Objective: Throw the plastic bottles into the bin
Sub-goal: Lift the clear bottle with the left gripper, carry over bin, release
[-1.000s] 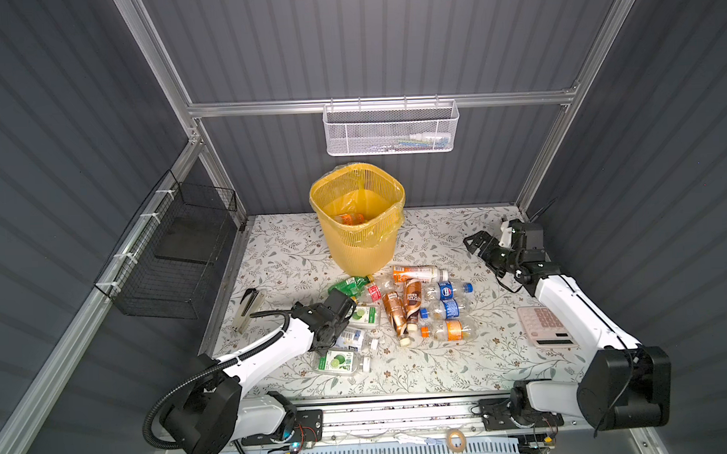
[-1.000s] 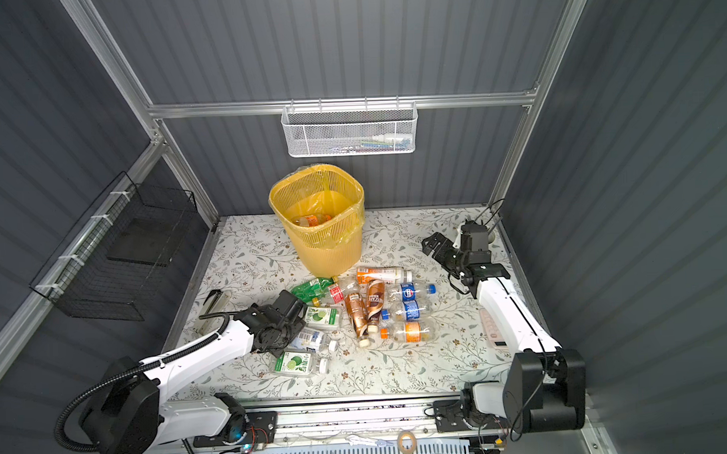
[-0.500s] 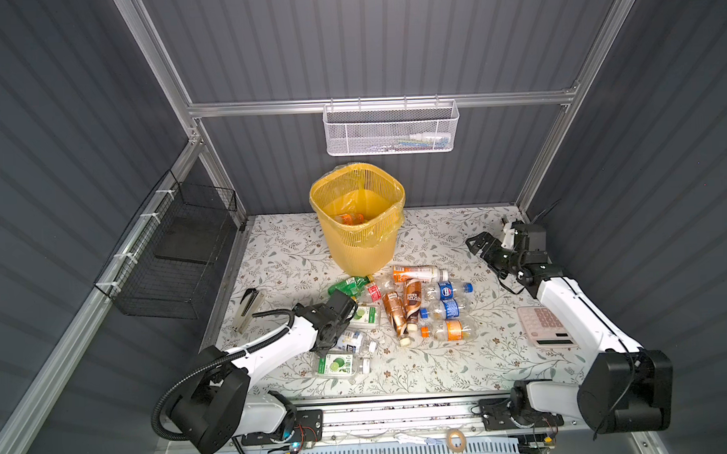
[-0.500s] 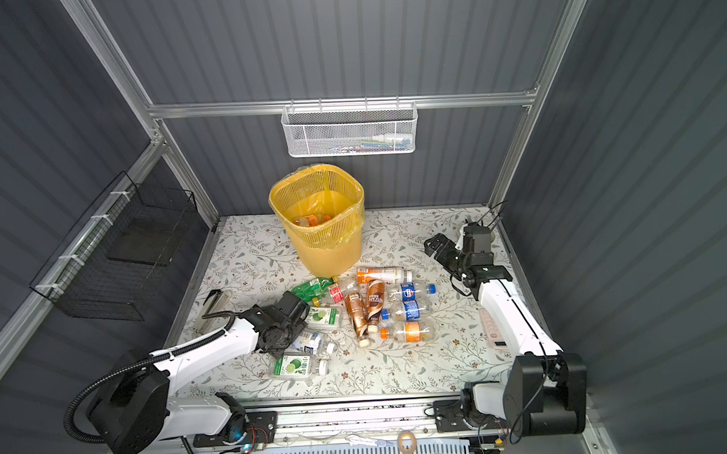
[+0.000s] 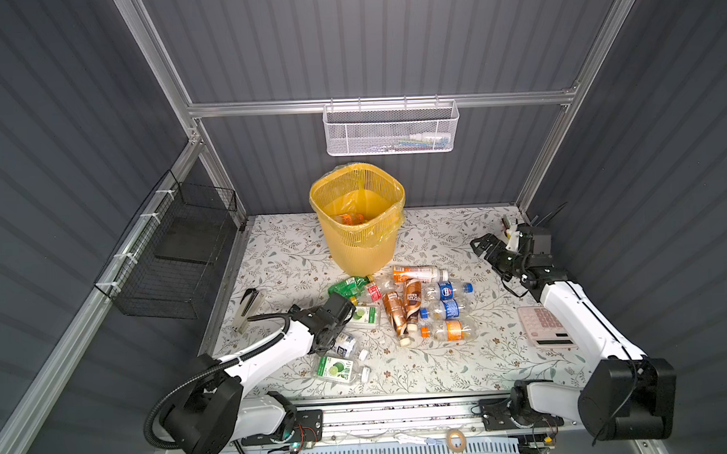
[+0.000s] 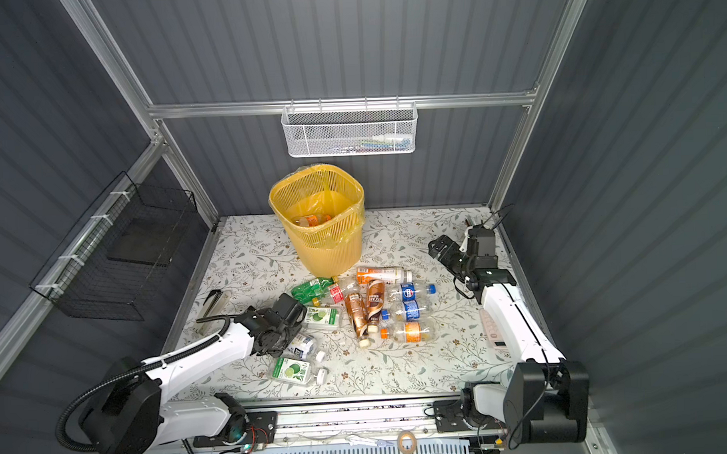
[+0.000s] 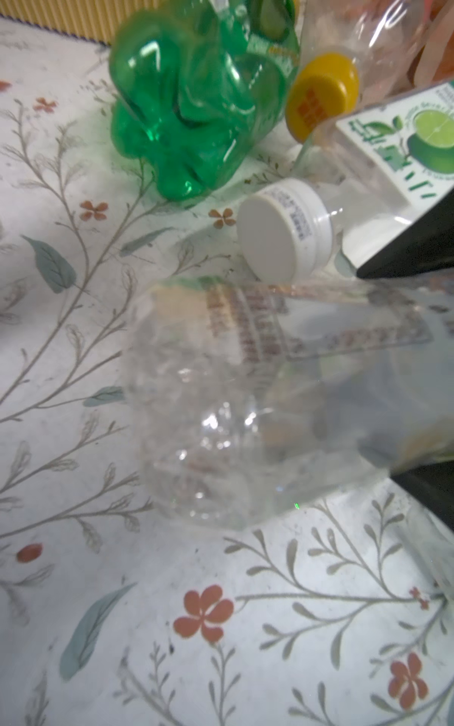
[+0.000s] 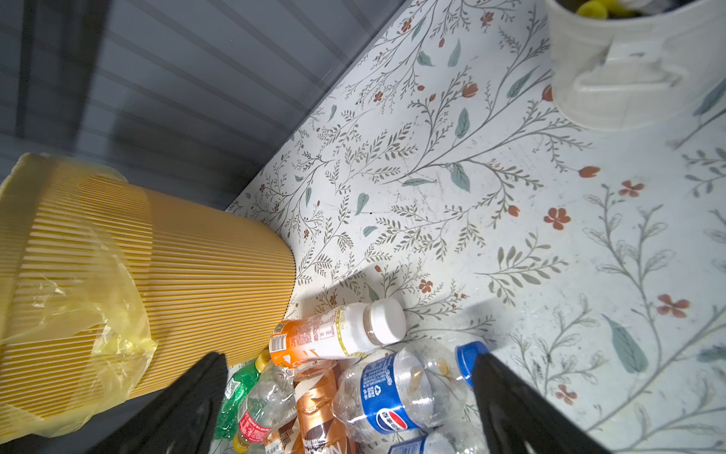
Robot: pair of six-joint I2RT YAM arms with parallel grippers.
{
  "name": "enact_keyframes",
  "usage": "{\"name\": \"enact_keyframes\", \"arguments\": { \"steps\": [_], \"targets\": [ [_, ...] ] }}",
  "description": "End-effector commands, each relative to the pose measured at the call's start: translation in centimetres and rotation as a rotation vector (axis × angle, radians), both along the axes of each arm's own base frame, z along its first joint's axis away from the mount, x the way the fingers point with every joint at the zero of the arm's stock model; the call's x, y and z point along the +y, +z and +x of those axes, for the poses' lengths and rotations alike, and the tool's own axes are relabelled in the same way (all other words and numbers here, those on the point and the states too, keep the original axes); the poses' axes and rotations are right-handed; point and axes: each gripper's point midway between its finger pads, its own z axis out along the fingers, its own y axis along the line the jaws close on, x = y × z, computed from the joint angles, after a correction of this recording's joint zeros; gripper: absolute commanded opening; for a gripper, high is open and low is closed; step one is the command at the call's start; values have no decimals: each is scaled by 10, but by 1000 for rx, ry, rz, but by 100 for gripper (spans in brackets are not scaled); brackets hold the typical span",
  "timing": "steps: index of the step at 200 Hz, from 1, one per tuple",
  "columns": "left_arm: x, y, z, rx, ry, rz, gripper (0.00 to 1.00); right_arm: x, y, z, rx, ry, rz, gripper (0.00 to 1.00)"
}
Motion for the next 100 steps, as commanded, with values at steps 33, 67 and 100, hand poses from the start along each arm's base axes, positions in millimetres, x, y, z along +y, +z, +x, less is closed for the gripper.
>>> {"name": "enact_keyframes", "arguments": {
  "steps": [33,67,100],
  "targets": [
    [28,79,15,-206,41,76,61,-11,-11,-10,32,-25,-26,99],
    [53,204,38,-480,-19,262,61,-24,-16,-15,34,-55,-15,99],
    [69,346,54,-794,-62,477,62,-37,-15,-20,22,-91,-9,99]
  ]
}}
